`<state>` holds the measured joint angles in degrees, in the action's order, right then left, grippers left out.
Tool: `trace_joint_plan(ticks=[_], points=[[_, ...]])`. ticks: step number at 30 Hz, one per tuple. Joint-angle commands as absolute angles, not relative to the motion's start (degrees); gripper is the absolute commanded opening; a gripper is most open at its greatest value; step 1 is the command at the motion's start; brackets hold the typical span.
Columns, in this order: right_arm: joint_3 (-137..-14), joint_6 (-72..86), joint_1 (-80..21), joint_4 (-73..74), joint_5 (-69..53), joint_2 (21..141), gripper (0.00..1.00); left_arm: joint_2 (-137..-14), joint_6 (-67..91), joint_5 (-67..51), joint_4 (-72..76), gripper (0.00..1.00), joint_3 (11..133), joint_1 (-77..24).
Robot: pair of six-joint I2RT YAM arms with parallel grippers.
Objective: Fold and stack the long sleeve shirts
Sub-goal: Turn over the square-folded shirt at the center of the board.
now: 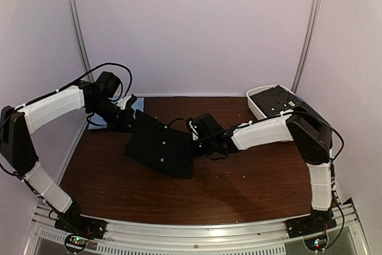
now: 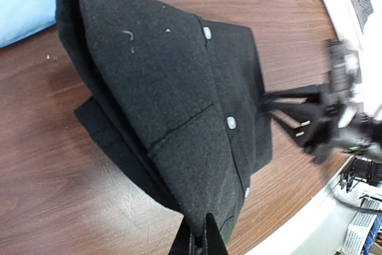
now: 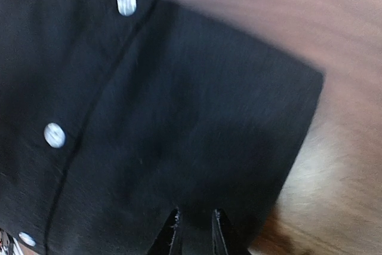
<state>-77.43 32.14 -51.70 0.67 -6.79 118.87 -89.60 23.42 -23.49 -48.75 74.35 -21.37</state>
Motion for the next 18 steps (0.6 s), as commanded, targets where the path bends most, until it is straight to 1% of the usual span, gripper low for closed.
trace_joint_plan(ticks=[1, 4, 9, 13, 18], points=[[-82.5, 34.7, -53.7, -0.6, -10.9, 122.8, 0.19, -88.6, 21.0, -26.2, -49.9, 0.00, 79.2, -20.7], [-86.9, 37.0, -55.0, -3.3, -12.0, 126.3, 0.20, -89.2, 20.7, -28.3, -50.6, 0.00, 82.8, -20.7], [-93.3, 44.1, -55.8, -12.0, -19.0, 133.1, 0.22, -91.2, 22.1, -33.7, -50.5, 0.00, 88.8, -20.7], [-98.1, 46.7, -56.0, -14.6, -22.3, 136.7, 0.26, -92.4, 23.5, -35.5, -48.9, 0.00, 90.0, -20.8], [-99.7, 48.9, -55.8, -17.2, -26.1, 138.6, 0.28, -94.3, 24.6, -37.8, -45.8, 0.00, 89.0, -20.9]])
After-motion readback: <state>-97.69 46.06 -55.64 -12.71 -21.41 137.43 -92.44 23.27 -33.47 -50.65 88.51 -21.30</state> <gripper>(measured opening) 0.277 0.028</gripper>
